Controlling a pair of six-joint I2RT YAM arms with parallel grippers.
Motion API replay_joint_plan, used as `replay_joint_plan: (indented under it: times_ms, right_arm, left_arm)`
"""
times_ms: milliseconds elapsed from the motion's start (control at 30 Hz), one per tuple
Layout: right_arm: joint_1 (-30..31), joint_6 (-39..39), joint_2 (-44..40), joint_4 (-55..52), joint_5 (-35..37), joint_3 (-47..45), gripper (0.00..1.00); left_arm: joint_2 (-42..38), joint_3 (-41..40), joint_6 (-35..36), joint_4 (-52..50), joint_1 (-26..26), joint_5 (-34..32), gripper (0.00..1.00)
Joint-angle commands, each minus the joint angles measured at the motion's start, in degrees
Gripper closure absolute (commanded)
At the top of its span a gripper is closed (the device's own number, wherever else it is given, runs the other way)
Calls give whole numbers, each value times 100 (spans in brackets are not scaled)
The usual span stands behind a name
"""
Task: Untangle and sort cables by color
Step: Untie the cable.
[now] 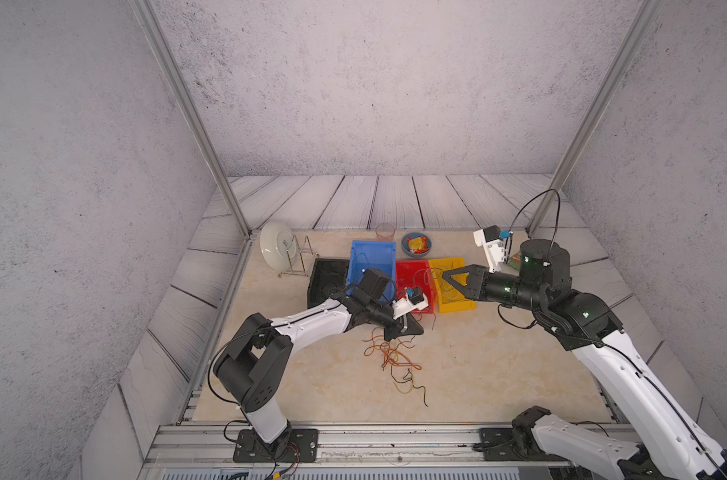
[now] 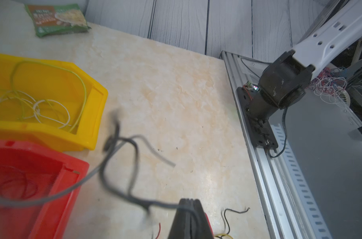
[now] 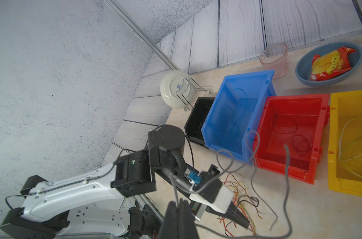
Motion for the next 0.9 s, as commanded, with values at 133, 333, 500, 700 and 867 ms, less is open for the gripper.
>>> replay_joint_plan:
  times_ms: [133, 333, 500, 700, 867]
  right_arm:
    - [3, -689, 45, -775, 316, -386, 100]
    - [-2, -945, 70, -594, 404, -396, 100]
    - [-11, -1148, 404, -722, 231, 108, 100]
    - [-3, -1189, 602, -407, 23, 921, 100]
    - [-4, -1419, 877, -409, -49, 1488, 100]
  left_arm:
    - [-678, 388, 172, -1100, 893, 344, 100]
    - [-937, 283, 1034, -2170, 1012, 395, 100]
    - [-1067, -150, 1232, -2223, 1010, 355, 100]
    - [-1099, -467, 1800, -2372, 1003, 177, 41]
    - [-1313, -60, 2185, -3267, 1042, 125, 13]
